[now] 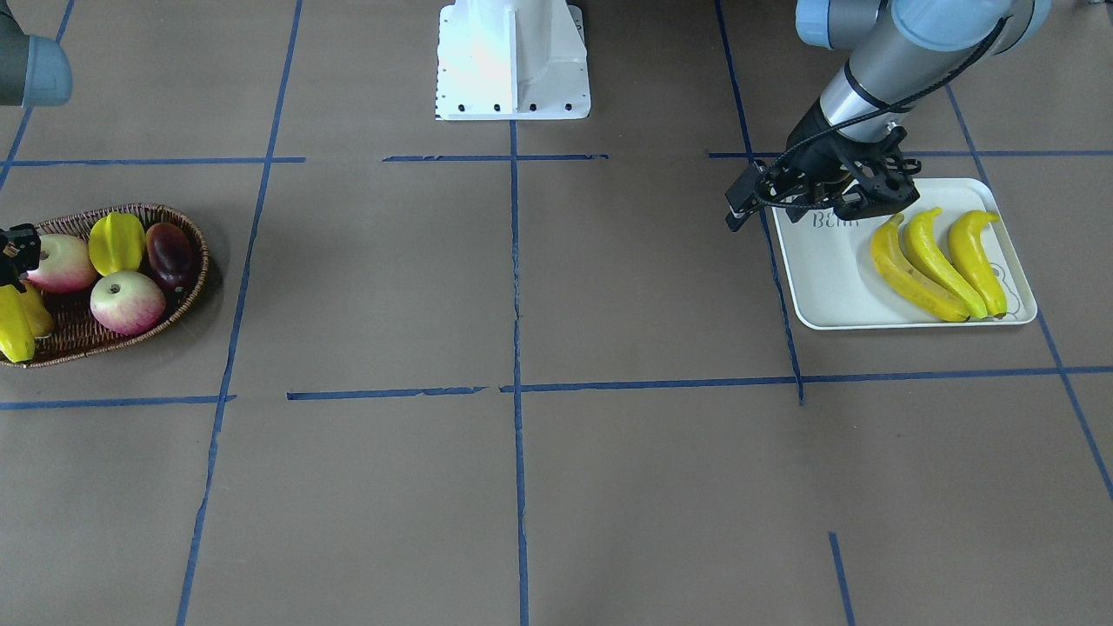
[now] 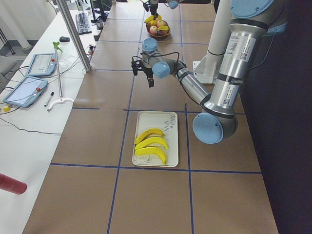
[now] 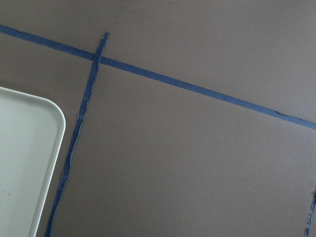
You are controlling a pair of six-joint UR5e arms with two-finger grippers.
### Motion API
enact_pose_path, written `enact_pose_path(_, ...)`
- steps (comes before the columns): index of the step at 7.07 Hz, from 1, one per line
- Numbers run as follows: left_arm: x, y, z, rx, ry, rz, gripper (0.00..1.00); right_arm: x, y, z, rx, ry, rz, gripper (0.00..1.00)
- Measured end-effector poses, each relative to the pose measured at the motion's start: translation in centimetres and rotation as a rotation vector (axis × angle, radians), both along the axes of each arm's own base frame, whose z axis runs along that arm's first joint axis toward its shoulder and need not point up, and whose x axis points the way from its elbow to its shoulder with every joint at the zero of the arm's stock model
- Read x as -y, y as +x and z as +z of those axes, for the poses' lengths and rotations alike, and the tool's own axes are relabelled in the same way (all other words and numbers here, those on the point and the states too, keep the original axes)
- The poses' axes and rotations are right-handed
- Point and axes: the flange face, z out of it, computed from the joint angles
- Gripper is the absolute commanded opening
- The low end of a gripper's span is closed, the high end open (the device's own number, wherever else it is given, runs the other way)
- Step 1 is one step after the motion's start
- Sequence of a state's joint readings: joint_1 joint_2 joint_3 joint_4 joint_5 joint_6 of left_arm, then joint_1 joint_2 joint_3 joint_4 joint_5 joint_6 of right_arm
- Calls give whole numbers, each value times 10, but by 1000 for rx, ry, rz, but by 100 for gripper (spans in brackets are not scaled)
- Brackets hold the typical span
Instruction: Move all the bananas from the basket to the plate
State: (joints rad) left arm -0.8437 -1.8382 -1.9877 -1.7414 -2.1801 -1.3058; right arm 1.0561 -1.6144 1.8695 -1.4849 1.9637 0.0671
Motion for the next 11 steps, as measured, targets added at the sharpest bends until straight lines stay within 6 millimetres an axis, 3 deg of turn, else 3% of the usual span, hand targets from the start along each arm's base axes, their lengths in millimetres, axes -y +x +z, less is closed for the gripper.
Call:
enact_pose_path(1, 0, 0, -1, -1, 2, 2, 100, 2, 4, -19, 61, -18, 20, 12)
enact_pose_path(3, 0, 0, -3, -5, 6, 3, 100, 14, -7, -65, 230, -101, 133, 12)
enact_pose_path(5, 0, 1, -4, -7, 7, 2, 100, 21, -47, -124, 417, -174, 272, 12)
enact_pose_path(8, 1, 2, -8, -13, 9, 0, 100, 3, -146, -193, 703, -268, 365, 18)
enact_pose_path(11, 9, 11, -31, -40, 22, -5, 100, -31, -276, -272, 942, -335, 413, 24)
